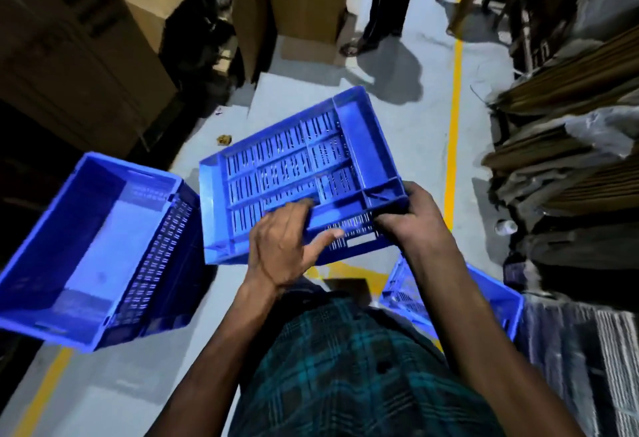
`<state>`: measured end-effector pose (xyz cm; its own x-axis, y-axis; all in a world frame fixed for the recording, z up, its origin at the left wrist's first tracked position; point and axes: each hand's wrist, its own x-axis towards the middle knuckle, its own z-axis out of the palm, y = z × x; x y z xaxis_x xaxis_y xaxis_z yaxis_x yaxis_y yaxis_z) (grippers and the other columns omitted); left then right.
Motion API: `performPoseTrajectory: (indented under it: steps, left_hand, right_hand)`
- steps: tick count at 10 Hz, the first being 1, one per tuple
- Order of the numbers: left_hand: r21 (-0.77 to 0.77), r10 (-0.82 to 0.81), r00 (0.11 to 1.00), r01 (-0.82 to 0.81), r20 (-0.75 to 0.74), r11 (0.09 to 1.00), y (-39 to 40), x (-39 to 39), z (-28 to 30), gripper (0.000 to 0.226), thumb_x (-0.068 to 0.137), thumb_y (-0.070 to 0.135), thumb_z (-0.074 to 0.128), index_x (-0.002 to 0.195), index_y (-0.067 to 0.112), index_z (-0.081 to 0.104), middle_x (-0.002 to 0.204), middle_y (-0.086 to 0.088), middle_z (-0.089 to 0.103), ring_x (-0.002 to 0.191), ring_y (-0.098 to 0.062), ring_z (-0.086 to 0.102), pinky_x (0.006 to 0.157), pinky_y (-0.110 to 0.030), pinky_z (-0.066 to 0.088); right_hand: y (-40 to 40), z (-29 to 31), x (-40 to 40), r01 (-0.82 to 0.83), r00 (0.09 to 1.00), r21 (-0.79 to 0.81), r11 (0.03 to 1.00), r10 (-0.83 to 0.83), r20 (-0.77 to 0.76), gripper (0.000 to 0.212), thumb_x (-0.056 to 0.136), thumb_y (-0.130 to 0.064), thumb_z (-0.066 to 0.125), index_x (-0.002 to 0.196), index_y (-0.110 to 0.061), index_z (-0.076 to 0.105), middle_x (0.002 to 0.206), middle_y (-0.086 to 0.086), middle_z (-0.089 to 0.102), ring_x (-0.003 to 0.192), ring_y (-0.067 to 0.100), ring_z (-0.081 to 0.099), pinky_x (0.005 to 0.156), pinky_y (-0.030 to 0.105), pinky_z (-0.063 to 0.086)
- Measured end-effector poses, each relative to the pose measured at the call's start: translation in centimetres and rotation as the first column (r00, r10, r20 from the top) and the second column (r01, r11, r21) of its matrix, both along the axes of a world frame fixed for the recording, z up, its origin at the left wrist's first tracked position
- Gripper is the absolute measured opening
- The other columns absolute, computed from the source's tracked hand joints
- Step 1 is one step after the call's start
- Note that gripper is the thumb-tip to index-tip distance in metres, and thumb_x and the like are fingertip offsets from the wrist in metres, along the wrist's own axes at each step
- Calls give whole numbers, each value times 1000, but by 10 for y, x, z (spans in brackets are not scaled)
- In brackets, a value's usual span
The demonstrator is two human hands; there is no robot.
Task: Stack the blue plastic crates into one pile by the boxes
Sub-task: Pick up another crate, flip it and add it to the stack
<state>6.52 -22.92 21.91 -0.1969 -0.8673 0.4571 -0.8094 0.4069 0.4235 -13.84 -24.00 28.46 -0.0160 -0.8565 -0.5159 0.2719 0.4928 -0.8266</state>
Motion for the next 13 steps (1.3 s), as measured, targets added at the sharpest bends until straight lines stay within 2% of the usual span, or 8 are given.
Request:
performPoseTrajectory:
  steps: [2, 3, 4, 8, 10, 11, 12, 13]
  left_hand:
    - [117, 201, 974, -213, 107, 970, 10, -8, 32, 42, 76, 57, 62, 76, 15, 62, 60, -4, 64, 51, -26, 65, 43, -28, 42]
    - [150, 316, 932, -343, 176, 927, 1, -18, 40, 34, 72, 45, 71, 71, 13, 58, 62, -11, 66, 51, -32, 64, 45, -28, 38]
    - [204, 452, 875, -481, 174, 853, -10, -15, 57, 27, 77, 33, 69, 80, 8, 60, 76, -19, 70, 67, -39, 67, 54, -35, 40]
    - [175, 821, 569, -804, -48, 568, 32, 50, 98, 25, 80, 32, 63, 85, 8, 63, 79, -22, 66, 78, -42, 63, 62, -35, 35]
    - [82, 788, 587, -790, -185, 607, 49, 91, 115, 41, 83, 48, 68, 77, 9, 62, 69, -16, 64, 68, -37, 61, 58, -31, 29]
    - [41, 786, 574, -802, -229, 596, 55, 123, 121, 44, 80, 54, 73, 72, 12, 61, 69, -17, 67, 69, -40, 63, 56, -32, 30]
    - [35, 802, 528, -829, -279, 558, 62, 158, 128, 54, 76, 62, 70, 66, 12, 52, 66, -18, 65, 70, -42, 63, 54, -36, 36]
    - [49, 821, 460, -863, -340, 503, 71, 197, 129, 50, 76, 61, 71, 60, 21, 45, 63, -23, 60, 66, -42, 62, 54, -34, 32]
  right_hand:
    - [-7, 14, 2, -38, 975, -59, 998, 50, 217, 40, 89, 17, 49, 124, -2, 54, 88, 11, 65, 68, 4, 66, 61, 16, 57]
    - [-44, 10, 7, 98, 758, 170, 981, -184, 626, 12, 93, 3, 51, 94, -1, 63, 75, 9, 68, 60, 15, 68, 56, 22, 58]
    - [-63, -9, 8, 90, 689, 324, 942, -294, 663, 31, 93, -17, 56, 78, 8, 67, 73, 18, 74, 63, 29, 75, 58, 38, 63]
    - [-24, -136, 13, 13, 964, 502, 865, -144, 223, 27, 99, -26, 48, 74, -15, 45, 91, 3, 60, 79, 23, 60, 52, 34, 60]
    - [-7, -128, 11, -194, 959, 350, 916, 252, -127, 56, 95, -52, 56, 129, -8, 50, 93, -2, 50, 86, 15, 51, 77, 27, 46]
    - [-39, -148, 35, -45, 956, 433, 900, 165, -244, 74, 85, -45, 69, 141, -6, 42, 126, 10, 54, 116, 30, 53, 94, 39, 43]
    - [-79, -172, 83, -172, 947, 447, 878, 272, -171, 47, 89, -40, 65, 129, -18, 50, 145, 9, 49, 137, 27, 44, 109, 41, 36]
    - [-98, -168, 125, -217, 961, 377, 900, 266, -81, 22, 90, -29, 65, 108, -18, 59, 97, 2, 66, 88, 18, 63, 86, 35, 51]
